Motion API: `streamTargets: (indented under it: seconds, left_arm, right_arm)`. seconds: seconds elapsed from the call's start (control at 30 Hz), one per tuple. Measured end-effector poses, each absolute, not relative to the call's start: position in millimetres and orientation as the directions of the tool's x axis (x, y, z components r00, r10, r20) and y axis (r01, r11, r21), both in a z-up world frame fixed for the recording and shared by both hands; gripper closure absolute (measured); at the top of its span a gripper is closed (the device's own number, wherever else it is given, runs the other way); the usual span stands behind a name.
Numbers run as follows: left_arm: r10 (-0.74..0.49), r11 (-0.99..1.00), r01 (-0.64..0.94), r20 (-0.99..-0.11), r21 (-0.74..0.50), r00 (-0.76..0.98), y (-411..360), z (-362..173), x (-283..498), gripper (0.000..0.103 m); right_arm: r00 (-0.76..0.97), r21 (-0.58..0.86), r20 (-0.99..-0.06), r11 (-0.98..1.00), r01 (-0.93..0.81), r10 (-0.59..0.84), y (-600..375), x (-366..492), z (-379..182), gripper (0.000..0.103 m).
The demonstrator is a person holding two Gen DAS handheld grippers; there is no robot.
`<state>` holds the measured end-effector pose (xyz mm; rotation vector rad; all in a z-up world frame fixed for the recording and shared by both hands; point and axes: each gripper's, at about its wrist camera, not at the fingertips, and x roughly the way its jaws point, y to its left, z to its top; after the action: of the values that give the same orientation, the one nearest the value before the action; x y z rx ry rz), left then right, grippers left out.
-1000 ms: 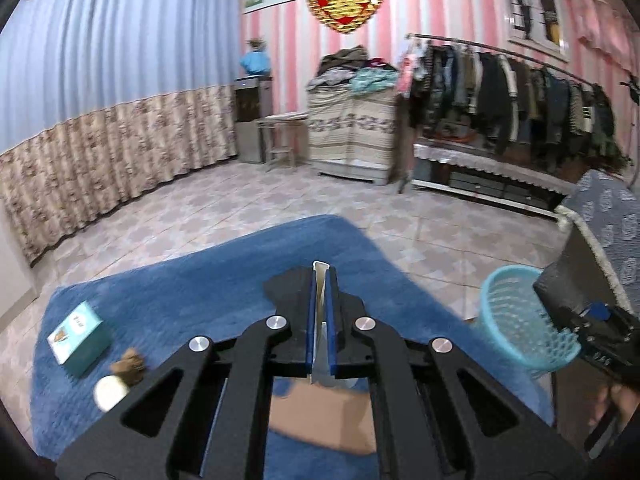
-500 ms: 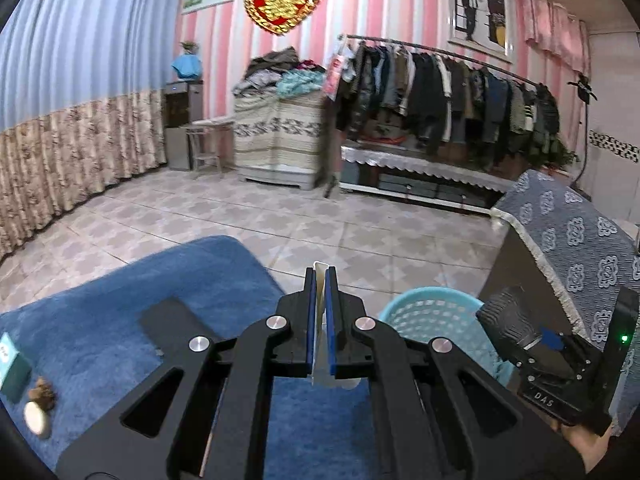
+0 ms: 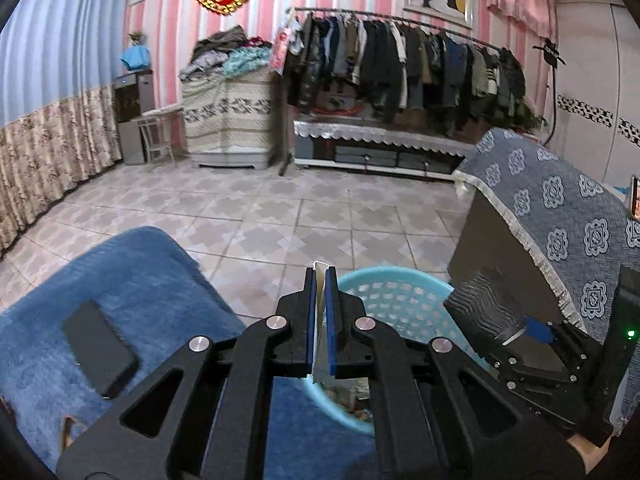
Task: Collect trash
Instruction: 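Carry the card and black sleeve over the basket and open both tools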
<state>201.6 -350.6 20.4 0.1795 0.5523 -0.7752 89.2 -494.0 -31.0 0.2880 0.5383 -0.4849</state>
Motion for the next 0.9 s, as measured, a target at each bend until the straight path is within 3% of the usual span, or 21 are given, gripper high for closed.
streamTargets:
  seconds: [0.3,0.37,0.43,0.57,0.8,0.9]
  left_arm:
    - [-0.604,0.680,0.733,-0.574,-0.009,0.553,-385.0,-7.9,200.9,0.097]
    - [-0.599,0.677,0.736,-0.578,0.002,0.554,-386.0,-7.7,202.2,0.081]
    - [-0.585,0.695,0.718,-0.560,0.025,0.586,-382.1,-4.0,202.4,0.048]
    - [-0.556,0.729,0.681,-0.520,0.070,0.649,-368.6,5.9,205.3,0.035]
    - [-0.511,0.797,0.602,-0.487,0.040,0.708,-326.3,18.6,224.2,0.011]
    - [-0.474,0.825,0.564,-0.484,0.048,0.735,-307.8,18.4,230.2,0.008]
  right_arm:
    - [0.735,0.141,-0.556,0.827,0.544,-0.389,-509.5,76.0,-32.8,0.039]
    - [0.734,0.142,-0.557,0.827,0.544,-0.388,-509.8,76.4,-33.7,0.039]
    - [0.735,0.141,-0.558,0.828,0.542,-0.386,-509.5,76.4,-34.5,0.039]
    - [0.735,0.142,-0.563,0.831,0.538,-0.379,-508.2,79.0,-38.5,0.039]
    - [0.742,0.139,-0.557,0.839,0.526,-0.373,-499.2,93.9,-42.9,0.038]
    - [0.743,0.135,-0.561,0.844,0.518,-0.366,-494.7,106.4,-48.2,0.038]
